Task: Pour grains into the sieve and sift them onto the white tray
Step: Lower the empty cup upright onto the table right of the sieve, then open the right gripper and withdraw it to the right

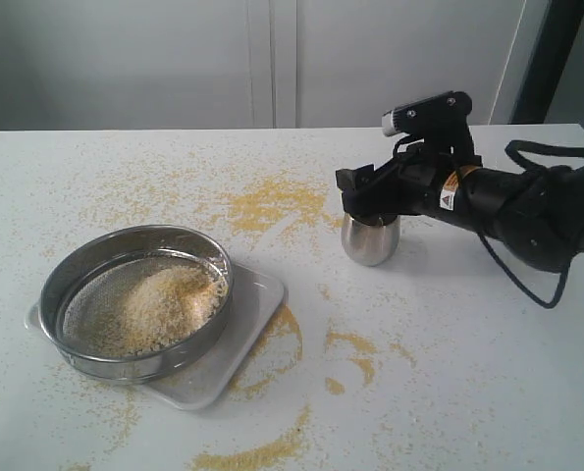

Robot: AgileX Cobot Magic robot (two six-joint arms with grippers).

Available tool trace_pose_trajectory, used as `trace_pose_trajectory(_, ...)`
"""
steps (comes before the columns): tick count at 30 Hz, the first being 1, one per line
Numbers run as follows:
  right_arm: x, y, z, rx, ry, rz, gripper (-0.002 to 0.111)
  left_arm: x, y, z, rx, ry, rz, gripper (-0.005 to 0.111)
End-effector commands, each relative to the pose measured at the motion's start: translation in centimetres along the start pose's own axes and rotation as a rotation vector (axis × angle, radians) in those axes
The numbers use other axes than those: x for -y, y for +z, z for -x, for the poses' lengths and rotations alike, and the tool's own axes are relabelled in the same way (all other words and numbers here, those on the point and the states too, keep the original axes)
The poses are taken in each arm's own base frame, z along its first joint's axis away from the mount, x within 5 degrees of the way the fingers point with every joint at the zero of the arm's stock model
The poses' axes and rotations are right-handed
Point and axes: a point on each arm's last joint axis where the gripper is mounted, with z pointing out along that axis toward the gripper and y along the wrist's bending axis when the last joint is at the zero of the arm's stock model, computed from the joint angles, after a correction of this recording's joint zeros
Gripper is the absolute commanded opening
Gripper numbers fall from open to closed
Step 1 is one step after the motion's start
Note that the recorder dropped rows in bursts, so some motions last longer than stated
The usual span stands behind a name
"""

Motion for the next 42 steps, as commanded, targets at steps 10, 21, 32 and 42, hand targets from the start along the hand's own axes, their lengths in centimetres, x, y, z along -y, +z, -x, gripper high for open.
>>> trace_pose_trajectory(10,1.8,-8.1,3.3,-0.476,-0.120,-0.325,0.000,0.0,0.0,-0.1,0.002,-0.008,-0.001,0.000)
trace_pose_trajectory(21,3.9,-11.5,2.0,-0.846,0.156,-0.302,0.000,0.0,0.0,-0.1,0.002,-0.008,-0.001,0.000)
trace_pose_trajectory(32,5.4,-15.7,5.1,-0.686,0.178,-0.399,0.000,0.0,0.0,-0.1,0.002,-0.008,-0.001,0.000)
trace_pose_trajectory(42,4.9,-16.0,4.5,-0.673,0.192,-0.390,0.000,0.0,0.0,-0.1,0.002,-0.008,-0.001,0.000)
